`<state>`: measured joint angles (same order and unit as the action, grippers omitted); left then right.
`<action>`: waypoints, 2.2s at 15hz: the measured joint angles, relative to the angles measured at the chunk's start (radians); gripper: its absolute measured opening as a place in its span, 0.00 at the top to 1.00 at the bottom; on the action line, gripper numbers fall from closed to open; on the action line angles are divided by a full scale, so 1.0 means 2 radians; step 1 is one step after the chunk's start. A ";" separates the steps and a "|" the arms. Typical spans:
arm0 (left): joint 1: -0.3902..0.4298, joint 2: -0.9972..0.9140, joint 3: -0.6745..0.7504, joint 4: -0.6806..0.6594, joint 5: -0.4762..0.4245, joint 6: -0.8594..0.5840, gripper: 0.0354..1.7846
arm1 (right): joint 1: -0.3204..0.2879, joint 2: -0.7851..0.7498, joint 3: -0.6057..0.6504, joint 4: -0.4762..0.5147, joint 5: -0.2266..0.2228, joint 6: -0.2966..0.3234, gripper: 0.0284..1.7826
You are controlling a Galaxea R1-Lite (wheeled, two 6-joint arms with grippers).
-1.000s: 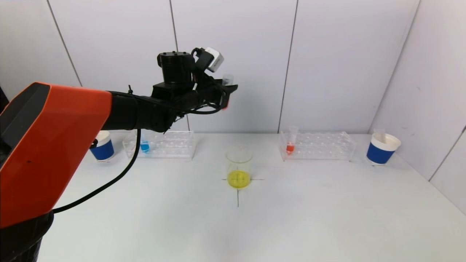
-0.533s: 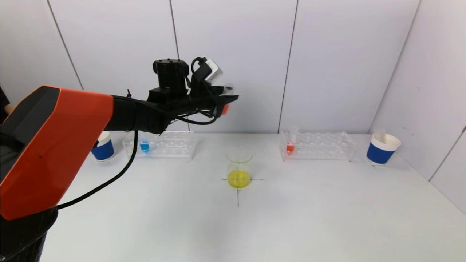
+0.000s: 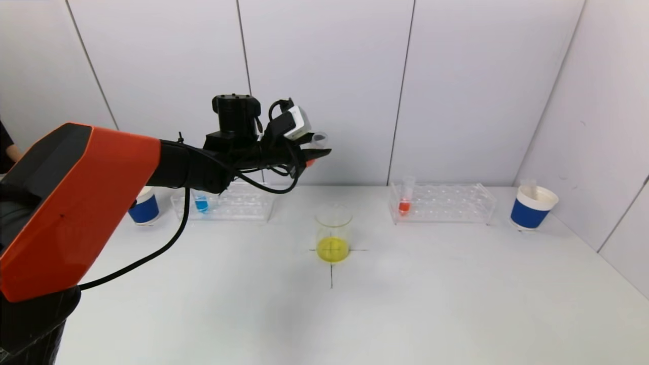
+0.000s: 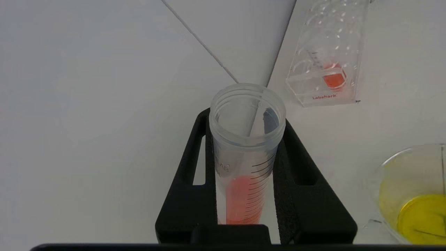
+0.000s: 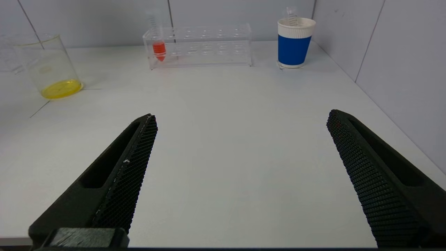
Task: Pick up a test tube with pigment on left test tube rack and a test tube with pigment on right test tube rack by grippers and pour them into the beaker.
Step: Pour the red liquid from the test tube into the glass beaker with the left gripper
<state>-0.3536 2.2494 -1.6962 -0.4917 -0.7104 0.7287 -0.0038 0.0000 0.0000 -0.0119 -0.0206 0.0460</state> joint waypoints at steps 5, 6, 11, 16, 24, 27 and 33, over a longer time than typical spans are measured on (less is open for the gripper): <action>0.006 0.005 0.028 -0.034 -0.021 0.062 0.75 | 0.000 0.000 0.000 0.000 0.000 0.000 0.01; 0.006 0.008 0.032 -0.046 -0.022 0.066 0.75 | 0.000 0.000 0.000 0.000 0.000 0.000 0.01; 0.007 0.014 0.071 -0.102 -0.038 0.098 0.75 | 0.000 0.000 0.000 0.000 0.000 0.000 0.01; 0.006 0.014 0.100 -0.137 -0.041 0.130 0.75 | 0.000 0.000 0.000 0.000 0.000 0.000 0.01; 0.006 0.017 0.113 -0.138 -0.048 0.232 0.75 | 0.000 0.000 0.000 0.000 0.000 0.000 0.01; 0.005 0.017 0.113 -0.138 -0.045 0.258 0.75 | 0.000 0.000 0.000 0.000 0.000 0.000 0.01; -0.003 0.019 0.112 -0.153 -0.025 0.293 0.75 | 0.000 0.000 0.000 0.000 0.000 0.000 0.01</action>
<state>-0.3602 2.2874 -1.4730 -0.7977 -0.7600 1.3143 -0.0038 0.0000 0.0000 -0.0115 -0.0202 0.0460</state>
